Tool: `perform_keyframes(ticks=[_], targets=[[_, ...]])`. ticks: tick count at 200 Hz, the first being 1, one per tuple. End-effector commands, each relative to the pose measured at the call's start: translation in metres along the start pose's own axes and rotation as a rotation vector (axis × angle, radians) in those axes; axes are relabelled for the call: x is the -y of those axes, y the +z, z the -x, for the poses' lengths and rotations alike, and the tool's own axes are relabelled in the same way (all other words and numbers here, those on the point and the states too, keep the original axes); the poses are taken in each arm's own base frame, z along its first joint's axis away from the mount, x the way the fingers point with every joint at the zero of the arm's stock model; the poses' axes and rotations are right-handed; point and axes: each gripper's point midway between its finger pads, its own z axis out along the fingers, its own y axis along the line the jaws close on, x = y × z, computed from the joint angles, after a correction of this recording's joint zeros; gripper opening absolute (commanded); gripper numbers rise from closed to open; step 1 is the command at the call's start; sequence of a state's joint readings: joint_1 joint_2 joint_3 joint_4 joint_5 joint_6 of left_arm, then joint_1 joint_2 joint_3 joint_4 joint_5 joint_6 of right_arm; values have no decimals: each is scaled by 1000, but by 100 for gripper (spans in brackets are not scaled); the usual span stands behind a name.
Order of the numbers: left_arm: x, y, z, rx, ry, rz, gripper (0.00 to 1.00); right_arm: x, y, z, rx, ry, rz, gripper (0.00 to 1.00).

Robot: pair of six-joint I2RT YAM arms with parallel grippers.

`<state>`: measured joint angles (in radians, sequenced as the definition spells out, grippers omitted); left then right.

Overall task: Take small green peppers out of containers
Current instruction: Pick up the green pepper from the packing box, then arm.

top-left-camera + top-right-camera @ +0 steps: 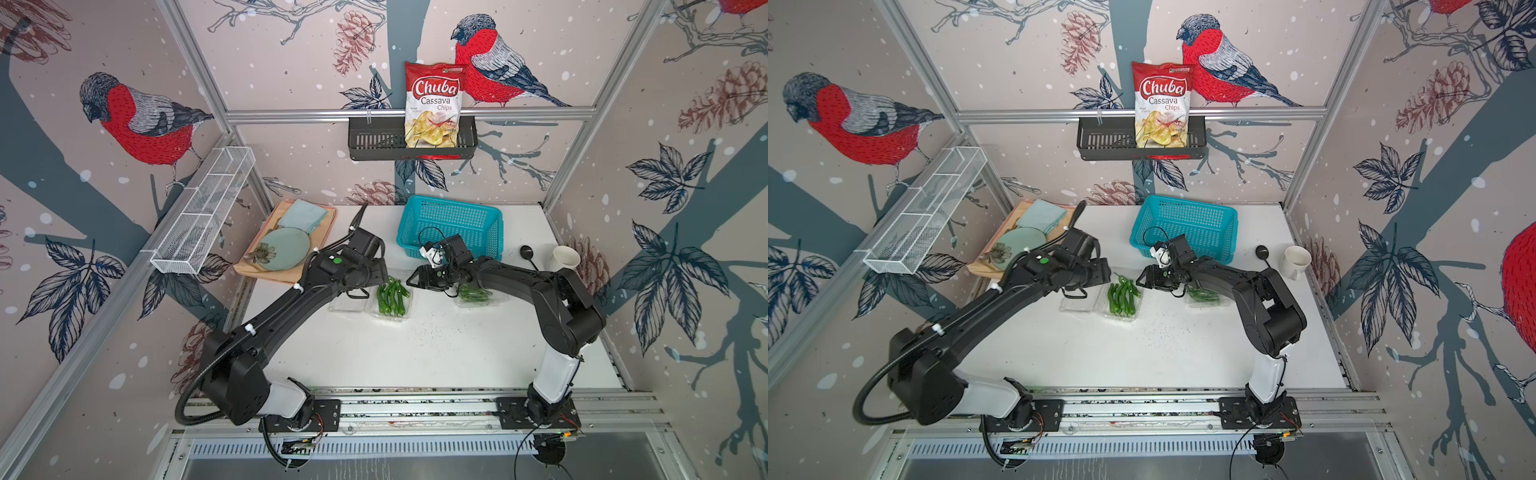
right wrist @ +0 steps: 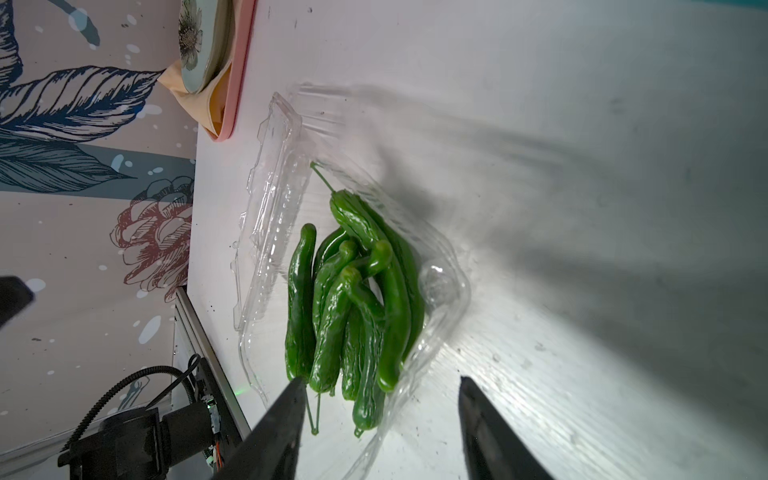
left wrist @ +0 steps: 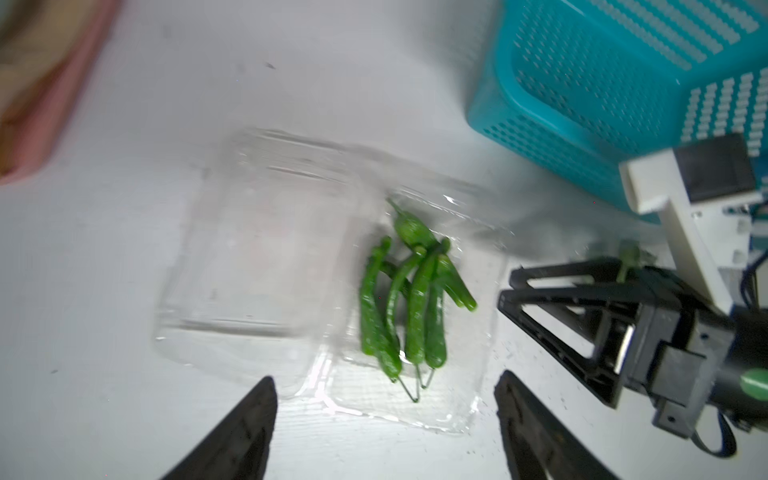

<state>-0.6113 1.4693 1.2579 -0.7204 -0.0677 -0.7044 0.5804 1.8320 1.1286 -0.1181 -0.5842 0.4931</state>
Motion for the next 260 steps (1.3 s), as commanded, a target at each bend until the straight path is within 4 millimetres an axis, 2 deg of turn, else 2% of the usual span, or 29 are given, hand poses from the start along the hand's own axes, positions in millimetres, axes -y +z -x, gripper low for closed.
perform_keyframes(ticks=[1, 32, 58, 90, 109, 129, 164, 210, 236, 260], targets=[[29, 24, -15, -98, -41, -115, 80, 0, -6, 0, 2, -7, 4, 59], [26, 63, -38, -177, -85, -123, 77, 6, -11, 0, 11, 4, -7, 60], [21, 87, -54, -243, -79, -93, 74, 10, -12, -4, 11, 10, -14, 60], [17, 104, -59, -275, -74, -56, 65, 14, -12, -9, 6, 16, -21, 60], [12, 111, -63, -298, -69, -23, 63, 16, -11, -10, 4, 16, -28, 61], [10, 116, -64, -313, -65, 1, 55, 17, -11, -11, 3, 17, -32, 61], [7, 119, -66, -334, -49, 32, 38, 18, -10, -11, 1, 17, -37, 61], [11, 109, -57, -313, -10, 23, 19, 18, -10, -8, 8, 16, -37, 61], [13, 102, -53, -310, 19, 20, 12, 17, -9, -6, 9, 16, -36, 61], [19, 83, -40, -280, 49, 8, 9, 14, -11, -2, 17, 12, -33, 61]])
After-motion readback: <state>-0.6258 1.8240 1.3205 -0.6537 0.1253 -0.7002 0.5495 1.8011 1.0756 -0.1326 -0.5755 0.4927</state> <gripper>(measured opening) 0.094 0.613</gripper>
